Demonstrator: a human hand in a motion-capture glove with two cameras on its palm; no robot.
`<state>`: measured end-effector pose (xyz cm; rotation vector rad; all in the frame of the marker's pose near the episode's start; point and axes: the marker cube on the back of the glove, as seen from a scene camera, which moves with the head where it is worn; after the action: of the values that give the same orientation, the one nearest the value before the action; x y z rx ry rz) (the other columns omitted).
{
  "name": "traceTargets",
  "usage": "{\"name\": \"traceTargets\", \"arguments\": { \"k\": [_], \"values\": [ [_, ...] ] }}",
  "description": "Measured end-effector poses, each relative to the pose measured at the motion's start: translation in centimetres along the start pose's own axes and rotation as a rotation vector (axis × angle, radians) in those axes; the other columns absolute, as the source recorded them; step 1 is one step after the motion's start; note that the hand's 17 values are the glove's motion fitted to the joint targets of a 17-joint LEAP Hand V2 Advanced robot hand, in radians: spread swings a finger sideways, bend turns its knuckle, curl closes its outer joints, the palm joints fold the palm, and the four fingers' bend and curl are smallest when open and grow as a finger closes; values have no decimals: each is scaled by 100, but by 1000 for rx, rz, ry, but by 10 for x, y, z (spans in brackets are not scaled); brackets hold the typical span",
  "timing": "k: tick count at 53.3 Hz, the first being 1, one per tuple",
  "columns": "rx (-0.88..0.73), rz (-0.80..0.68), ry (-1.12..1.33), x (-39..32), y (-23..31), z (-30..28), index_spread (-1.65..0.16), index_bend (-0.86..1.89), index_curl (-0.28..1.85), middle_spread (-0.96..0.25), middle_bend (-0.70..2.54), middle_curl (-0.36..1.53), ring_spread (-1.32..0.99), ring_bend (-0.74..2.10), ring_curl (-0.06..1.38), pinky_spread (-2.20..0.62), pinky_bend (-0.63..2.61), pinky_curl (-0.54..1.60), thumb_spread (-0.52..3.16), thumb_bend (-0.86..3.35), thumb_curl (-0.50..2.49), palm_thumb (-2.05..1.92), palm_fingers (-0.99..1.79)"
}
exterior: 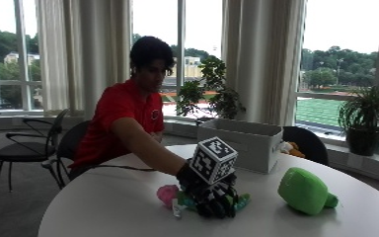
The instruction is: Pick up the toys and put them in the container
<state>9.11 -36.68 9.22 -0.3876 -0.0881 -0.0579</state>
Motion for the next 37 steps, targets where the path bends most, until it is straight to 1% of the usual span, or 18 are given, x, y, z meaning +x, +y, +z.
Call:
{"name": "traceTargets", "arguments": {
  "k": [1, 2, 4, 5, 6, 10, 13, 14, 16, 24, 32, 37],
  "values": [
    [20, -1, -4, -1, 1, 0, -37, 16, 12, -5, 25, 24, 1, 24, 31, 8, 98, 33, 111, 3, 35, 17, -9],
    [42, -1, -7, -2, 2, 1, -39, 19, 14, -7, 26, 24, -3, 30, 33, 6, 93, 32, 114, 6, 37, 22, 2],
    [86, 4, -12, -4, 5, 2, -41, 21, 15, -11, 25, 24, -10, 39, 34, 1, 90, 30, 117, 8, 38, 26, 14],
    [107, 9, -13, -6, 7, 2, -42, 21, 15, -12, 22, 24, -16, 46, 35, -8, 96, 32, 120, 11, 39, 31, 31],
    [126, 14, -13, -7, 9, 3, -42, 20, 15, -14, 19, 23, -20, 49, 34, -14, 99, 31, 121, 11, 40, 32, 40],
    [196, 27, -7, -12, 19, 5, -44, 16, 16, -19, 19, 24, -32, 67, 40, -28, 104, 32, 127, 17, 43, 42, 64],
    [241, 23, 2, -14, 29, 6, -44, 19, 17, -24, 28, 27, -39, 75, 43, -33, 106, 34, 113, 22, 51, 57, 89],
    [256, 19, 2, -15, 33, 6, -44, 19, 17, -26, 28, 27, -40, 76, 43, -34, 105, 34, 110, 22, 52, 59, 89],
    [285, 14, -3, -17, 40, 6, -44, 25, 20, -29, 33, 30, -43, 79, 46, -36, 106, 36, 101, 23, 56, 64, 101],
    [362, -43, -60, -27, 79, -3, -44, 36, 28, -37, 41, 36, -49, 82, 52, -41, 101, 40, 72, 23, 66, 72, 108],
    [415, -95, -113, -39, 118, -20, -43, 46, 36, -41, 49, 42, -54, 86, 57, -42, 99, 42, 48, 23, 75, 77, 108],
    [424, -132, -140, -57, 154, -24, -42, 50, 40, -43, 51, 46, -55, 88, 60, -42, 100, 44, 36, 23, 78, 78, 106]
  ]
}}
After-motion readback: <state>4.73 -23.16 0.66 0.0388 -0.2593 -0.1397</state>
